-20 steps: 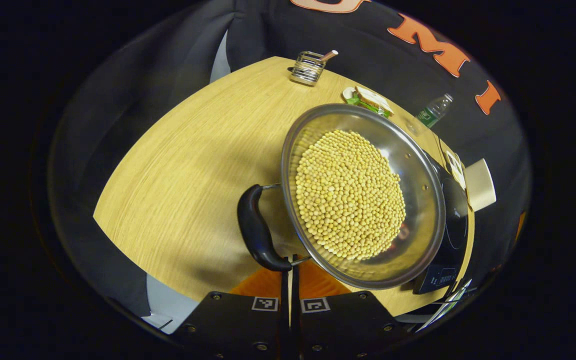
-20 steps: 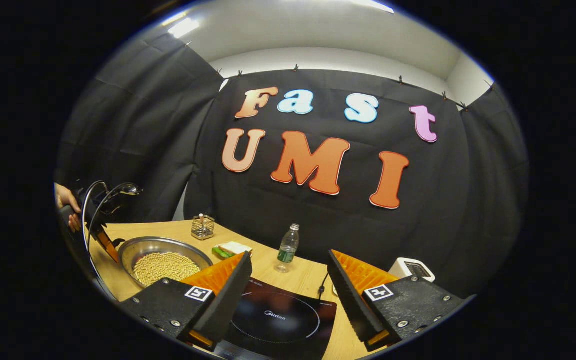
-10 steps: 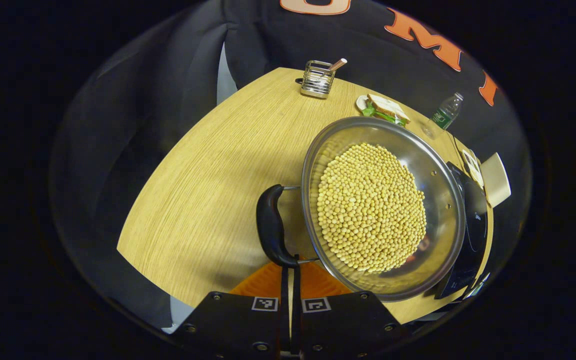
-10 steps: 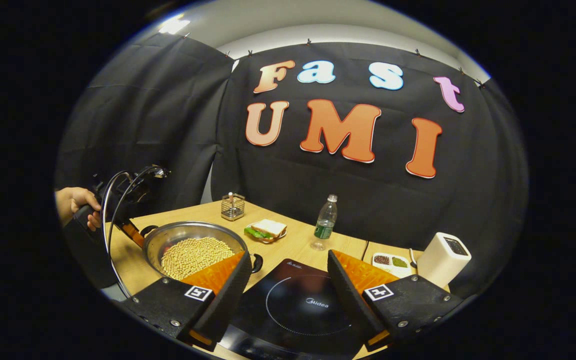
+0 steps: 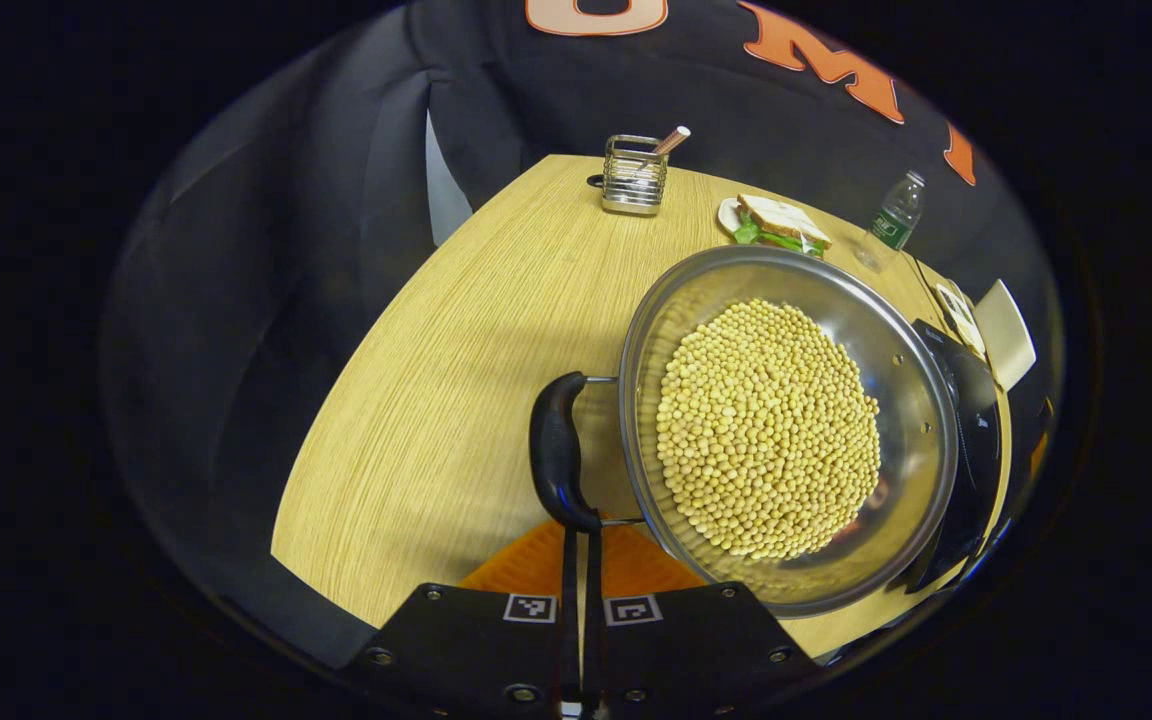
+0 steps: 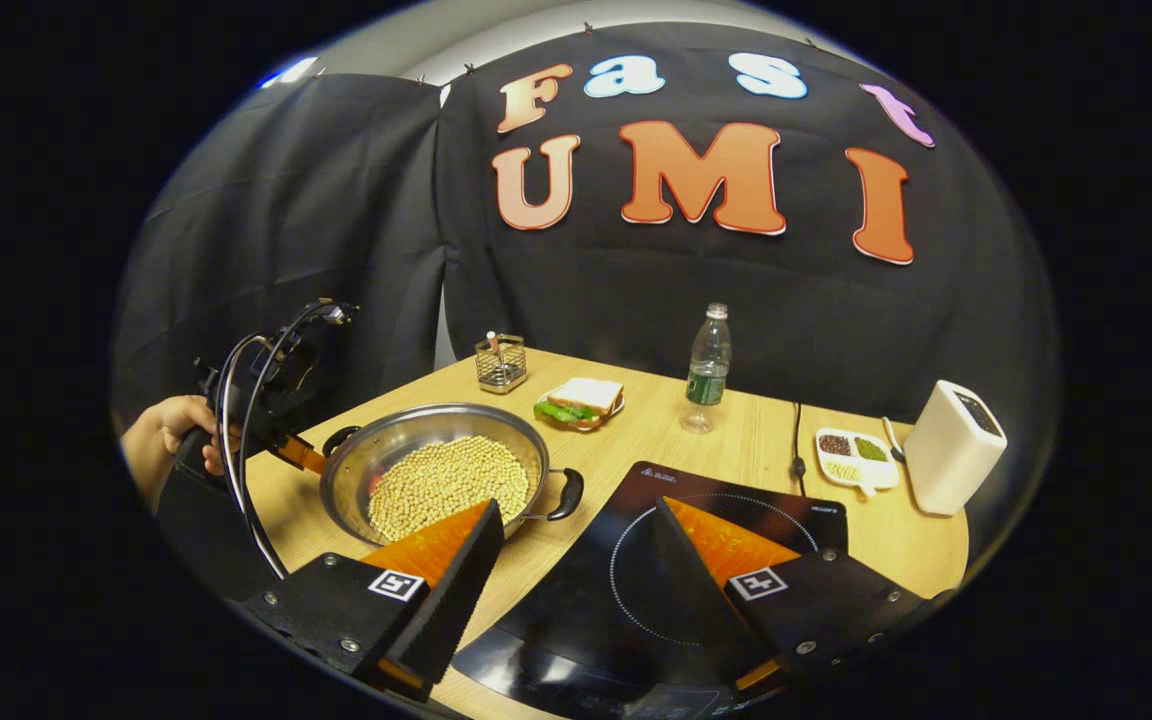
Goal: First push the handle of the pot to place it horizontally, then grasp the pot with both hands and set it on the induction cooktop.
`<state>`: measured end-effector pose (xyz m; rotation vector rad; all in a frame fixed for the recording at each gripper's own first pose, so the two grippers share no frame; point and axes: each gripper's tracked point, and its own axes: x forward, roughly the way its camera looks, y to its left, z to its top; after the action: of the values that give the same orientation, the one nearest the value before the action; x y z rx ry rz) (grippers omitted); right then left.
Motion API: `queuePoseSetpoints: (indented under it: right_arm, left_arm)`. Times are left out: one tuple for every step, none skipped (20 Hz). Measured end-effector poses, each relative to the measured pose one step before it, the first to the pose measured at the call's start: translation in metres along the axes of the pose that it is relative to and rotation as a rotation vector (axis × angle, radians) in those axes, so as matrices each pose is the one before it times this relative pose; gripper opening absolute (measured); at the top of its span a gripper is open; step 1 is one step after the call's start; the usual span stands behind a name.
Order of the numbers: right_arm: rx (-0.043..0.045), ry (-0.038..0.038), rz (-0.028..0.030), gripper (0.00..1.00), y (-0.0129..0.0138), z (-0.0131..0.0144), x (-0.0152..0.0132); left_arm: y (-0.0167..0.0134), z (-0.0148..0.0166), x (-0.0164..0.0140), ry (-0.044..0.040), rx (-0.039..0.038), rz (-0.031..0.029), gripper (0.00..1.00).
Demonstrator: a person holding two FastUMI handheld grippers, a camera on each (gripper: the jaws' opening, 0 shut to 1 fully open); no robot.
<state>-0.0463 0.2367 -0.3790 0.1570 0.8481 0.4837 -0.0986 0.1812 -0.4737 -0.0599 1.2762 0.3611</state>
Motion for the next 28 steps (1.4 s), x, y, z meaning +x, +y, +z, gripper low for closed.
queuePoseSetpoints:
  right_arm:
    - [0.01152,0.01161,0.00614,0.95,0.00449,-0.00227,0.00123]
    - [0.01180,0.01350,0.00509,0.96,0.00378,-0.00328,0.00156]
    - [0.01049,0.01258,0.00206,0.95,0.00209,-0.00218,0.00219]
    - [0.01207,0.01114,0.00012,0.95,0.00273,-0.00135,0.00159]
    - [0.01466,0.00941,-0.00028,0.95,0.00102,-0.00153,0.00259]
    - [0.01439,0.00911,0.00098,0.95,0.00112,-0.00246,0.00130]
    - [0.01318,0.00789,0.00092,0.95,0.00054,-0.00136,0.00179]
    - [0.01084,0.00721,-0.00092,0.95,0.00188,-0.00158,0.00085]
    - [0.00882,0.00601,-0.00378,0.95,-0.00017,-0.00115,0.00216]
    - [0.00543,0.00827,-0.00392,0.95,0.00065,-0.00166,0.00127]
    - [0.01027,0.00935,-0.00351,0.95,0.00083,-0.00088,0.00248]
    - [0.00657,0.01085,0.00056,0.95,0.00037,-0.00111,0.00395]
    - [0.01111,0.01233,-0.00149,0.95,0.00182,-0.00298,0.00165]
    - [0.00988,0.01113,0.00084,0.95,0.00281,-0.00102,0.00401]
    - [0.01266,0.00917,-0.00312,0.95,0.00122,-0.00143,0.00227]
    - [0.01380,0.00726,0.00004,0.95,0.00292,-0.00092,0.00332]
    - [0.01775,0.00801,-0.00375,0.94,0.00222,0.00070,0.00527]
    - [0.01542,0.00884,0.00130,0.94,0.00433,-0.00074,0.00620]
    - [0.01342,0.01061,-0.00265,0.94,0.00219,-0.00017,0.00613]
    - [0.01152,0.01211,-0.00474,0.94,0.00187,-0.00046,0.00596]
    - [0.00979,0.01030,-0.00641,0.94,0.00271,-0.00022,0.00656]
    - [0.01000,0.00993,-0.00668,0.95,0.00177,-0.00003,0.00638]
    - [0.00829,0.01219,-0.00177,0.95,0.00374,-0.00099,0.00508]
    - [0.00600,0.00980,-0.00021,0.95,0.00349,-0.00042,0.00393]
    - [0.00381,0.00795,-0.00291,0.96,0.00385,-0.00107,0.00324]
    - [0.00342,0.00758,-0.00291,0.96,0.00220,0.00012,0.00393]
    - [0.00182,0.01087,-0.00385,0.96,0.00411,-0.00205,0.00268]
    - [-0.00322,0.00911,-0.00405,0.96,0.00253,-0.00009,0.00328]
  left_arm:
    - [0.00171,0.00191,0.00087,-0.00734,0.00778,0.00581,0.02]
    - [0.00185,0.00349,0.00198,-0.00811,0.00979,0.00462,0.02]
    - [0.00173,0.00427,0.00180,-0.00989,0.00920,0.00560,0.02]
    - [0.00191,0.00514,0.00165,-0.01090,0.01108,0.00650,0.02]
    - [0.00345,0.00200,0.00044,-0.01126,0.00977,0.00668,0.02]
    - [0.00268,0.00096,-0.00166,-0.01013,0.00949,0.00539,0.02]
    - [0.00228,0.00366,0.00019,-0.01018,0.00931,0.00444,0.02]
    - [0.00290,0.00323,0.00151,-0.01102,0.00926,0.00387,0.03]
    - [0.00209,0.00472,0.00174,-0.01299,0.00830,0.00388,0.02]
    - [0.00097,0.00328,0.00111,-0.01151,0.01008,0.00400,0.03]
    - [0.00275,0.00430,0.00093,-0.01351,0.00954,0.00538,0.03]
    - [0.00148,0.00324,0.00061,-0.01244,0.00980,0.00595,0.03]
    - [0.00113,0.00354,0.00118,-0.01317,0.00915,0.00631,0.03]
    - [0.00078,0.00112,-0.00039,-0.00462,0.00673,0.00474,0.03]
    - [0.00170,0.00285,-0.00213,-0.00953,0.00500,0.00032,0.03]
    - [0.00029,0.00049,-0.00104,-0.00646,0.00151,-0.00296,0.03]
    - [0.00135,0.00212,-0.00222,-0.00703,0.00299,-0.00549,0.02]
    - [0.00114,-0.00122,-0.00349,-0.00726,0.00427,-0.00544,0.02]
    - [0.00259,0.00233,-0.00322,-0.01038,0.00547,-0.00195,0.00]
    - [0.00444,0.00166,-0.00374,-0.01097,0.00463,0.00478,0.04]
    - [0.00405,0.00548,-0.00376,-0.02040,0.00611,0.00309,0.03]
    - [0.00206,0.00436,-0.00535,-0.01886,0.00491,-0.00309,0.03]
    - [0.00169,0.00788,-0.00402,-0.02324,0.00874,-0.00661,0.04]
    - [0.00045,0.00810,-0.00528,-0.02756,0.00753,-0.00072,0.05]
    - [0.00079,0.00800,-0.00213,-0.02676,0.00379,-0.00111,0.08]
    - [0.00351,0.00729,-0.00710,-0.02488,0.00402,-0.00378,0.17]
    - [0.00269,0.00994,-0.00242,-0.02576,-0.00150,-0.00829,0.42]
    - [-0.00400,0.00843,-0.00302,-0.01550,-0.01298,-0.01778,0.52]
